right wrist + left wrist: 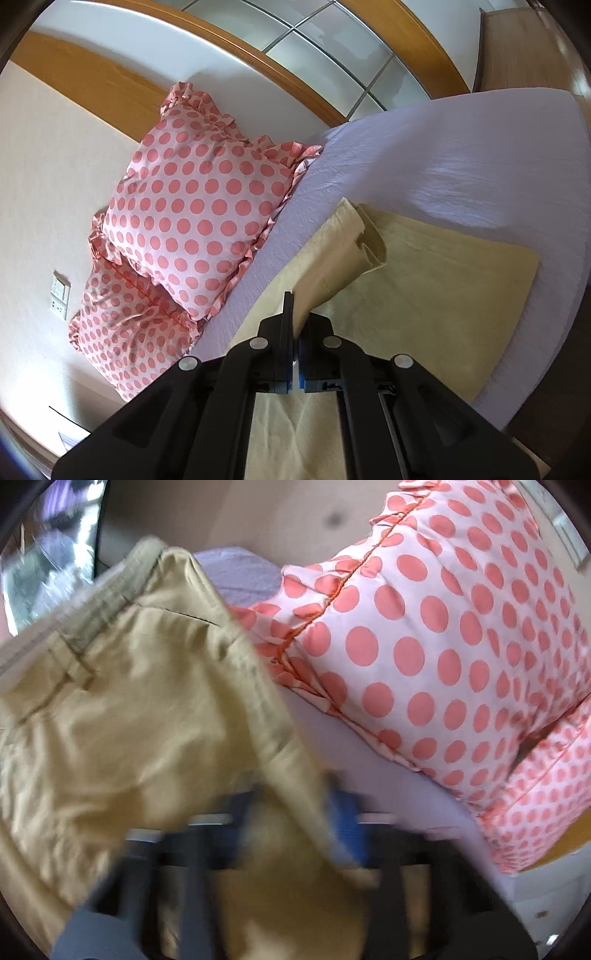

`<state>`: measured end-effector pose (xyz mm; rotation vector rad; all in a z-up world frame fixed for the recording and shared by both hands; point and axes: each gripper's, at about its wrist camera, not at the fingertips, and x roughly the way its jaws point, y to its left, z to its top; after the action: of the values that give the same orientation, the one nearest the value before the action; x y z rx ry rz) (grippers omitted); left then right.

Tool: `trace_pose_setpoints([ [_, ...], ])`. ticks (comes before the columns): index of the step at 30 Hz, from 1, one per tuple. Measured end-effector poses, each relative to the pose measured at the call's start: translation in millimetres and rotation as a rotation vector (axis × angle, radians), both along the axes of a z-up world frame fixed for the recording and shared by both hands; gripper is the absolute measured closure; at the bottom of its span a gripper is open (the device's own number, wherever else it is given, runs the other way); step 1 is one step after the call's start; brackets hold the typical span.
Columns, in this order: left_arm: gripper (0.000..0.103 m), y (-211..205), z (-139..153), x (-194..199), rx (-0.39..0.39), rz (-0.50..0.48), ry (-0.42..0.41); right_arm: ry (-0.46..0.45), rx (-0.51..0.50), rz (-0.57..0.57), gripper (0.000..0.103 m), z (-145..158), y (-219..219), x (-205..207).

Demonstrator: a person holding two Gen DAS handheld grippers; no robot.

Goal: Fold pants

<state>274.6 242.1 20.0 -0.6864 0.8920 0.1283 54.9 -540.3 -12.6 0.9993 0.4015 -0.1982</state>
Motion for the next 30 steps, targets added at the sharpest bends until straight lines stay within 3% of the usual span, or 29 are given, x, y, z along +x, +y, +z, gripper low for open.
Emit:
trace_pose_setpoints([
  [3,0.095,1,16,-35,0.016,-0.028,-0.066,-0.007,-0.008,-0.003,0.102,5,-2,-3],
  [7,0.094,-3,55,-146,0.08,-0.073,-0.214,-0.01,-0.028,-0.035,0.102,10,-10,-23],
  [10,0.093,-6,53,-227,0.123,-0.071,-0.231,0.013,-0.031,-0.059,0.102,5,-16,-37],
  [13,0.093,-10,31,-275,0.098,-0.056,-0.2,0.034,-0.021,-0.074,0.102,-4,-20,-47],
  [17,0.093,-16,13,-308,0.091,-0.044,-0.184,0.056,-0.022,-0.081,0.101,-11,-21,-54],
  [27,0.092,-16,-15,-331,0.06,-0.018,-0.182,0.114,-0.036,-0.087,0.1,-16,-21,-63],
  [28,0.091,-15,-15,-331,0.062,-0.019,-0.186,0.124,-0.042,-0.093,0.096,-15,-21,-65],
  [29,0.088,-16,-14,-333,0.07,-0.018,-0.189,0.133,-0.047,-0.105,0.083,-14,-21,-67],
  [30,0.086,-17,-13,-334,0.079,-0.021,-0.192,0.152,-0.058,-0.131,0.058,-13,-22,-71],
])
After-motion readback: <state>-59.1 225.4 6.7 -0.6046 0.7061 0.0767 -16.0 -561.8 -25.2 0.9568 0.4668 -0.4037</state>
